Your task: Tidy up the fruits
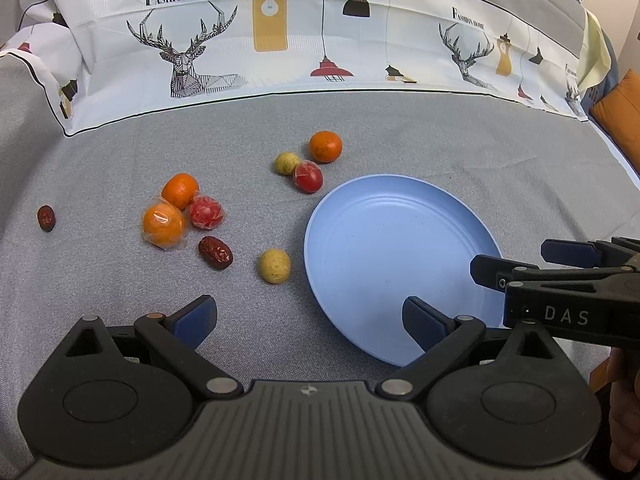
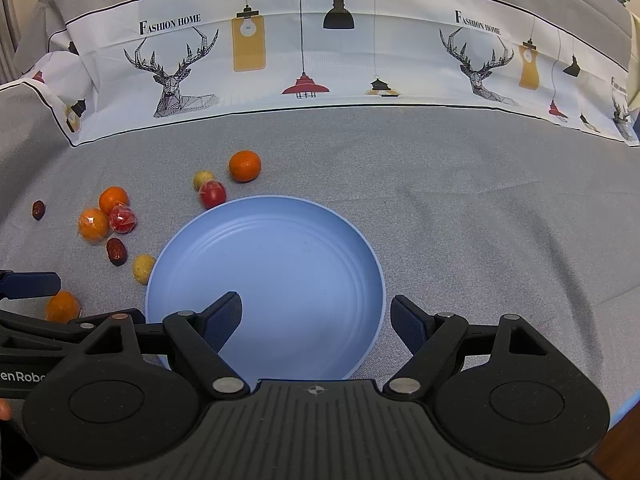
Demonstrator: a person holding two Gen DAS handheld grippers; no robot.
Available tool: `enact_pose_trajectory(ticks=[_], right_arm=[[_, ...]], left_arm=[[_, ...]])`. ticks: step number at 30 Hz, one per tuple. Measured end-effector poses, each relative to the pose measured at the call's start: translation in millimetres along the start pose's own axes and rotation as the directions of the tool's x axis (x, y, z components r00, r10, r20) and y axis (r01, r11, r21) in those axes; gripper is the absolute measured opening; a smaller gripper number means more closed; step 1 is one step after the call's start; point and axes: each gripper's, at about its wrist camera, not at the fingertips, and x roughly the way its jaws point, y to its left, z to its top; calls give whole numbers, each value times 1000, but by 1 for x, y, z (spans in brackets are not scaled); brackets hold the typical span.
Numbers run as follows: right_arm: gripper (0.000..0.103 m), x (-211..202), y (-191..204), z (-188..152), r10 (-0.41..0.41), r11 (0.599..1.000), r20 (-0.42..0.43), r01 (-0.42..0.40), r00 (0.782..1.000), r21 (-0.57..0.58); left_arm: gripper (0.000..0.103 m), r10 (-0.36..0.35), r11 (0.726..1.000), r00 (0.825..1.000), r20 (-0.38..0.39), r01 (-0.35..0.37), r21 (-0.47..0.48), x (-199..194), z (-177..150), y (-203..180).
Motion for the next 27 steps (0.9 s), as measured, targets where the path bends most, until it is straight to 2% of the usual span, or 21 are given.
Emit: enact_pose_trajectory(ticks=[7,9,11,12,13,14,15,16,19,20,22,23,24,25,26,27], right_arm=[[81,0,1,0,2,1000,3,-2,1000,-2],[77,-1,1,1,2,1000,10,-2,1000,0],[62,-3,-1,2,-3,1000,21,2,1000,9],[56,-3,-3,3,-4,1000,26,3,1000,19],[43,-4,-5,5,0,999,31,-1,1000,35],[33,-5,-8,6,8,999,38,-10,999,54],[30,-6,-9,8,19,997,50,-22,999,72],[26,-7,-10,9,25,996,57,-30,998,81],[26,-13,-7,15,77,993,99,-86,992,82],[26,-14,-5,16,98,992,106,-106,990,74],[26,-15,1,17,125,990,109,-131,986,52],[26,-14,4,19,145,988,108,-151,984,44],[27,-15,6,21,173,983,109,-179,979,41],[27,-15,10,21,192,980,104,-196,976,30],[27,-13,15,22,210,977,95,-213,973,15],[27,-12,21,22,222,975,87,-222,971,-7]], left_arm=[[100,-1,1000,1000,3,1,-2,0,0,0],[100,-5,1000,1000,12,5,-8,-1,1,0],[95,-17,1000,999,36,17,-16,-8,3,5],[81,-37,999,998,43,38,-19,-12,7,10],[70,-53,998,997,49,54,-20,-16,11,16],[42,-82,996,995,48,83,-21,-20,17,24],[21,-110,994,993,47,111,-21,-23,24,34],[18,-128,991,991,49,129,-18,-25,30,44],[18,-123,992,992,0,123,-11,-22,45,74],[18,-124,991,992,-26,123,-54,-16,47,86],[22,-155,966,983,-100,130,-221,0,41,113],[28,-175,945,974,-143,125,-302,11,35,122],[36,-179,938,969,-173,114,-328,17,33,126],[41,-165,940,969,-186,98,-326,20,33,126],[51,-132,950,970,-206,64,-306,23,33,123],[56,-123,954,968,-221,54,-294,26,34,121]])
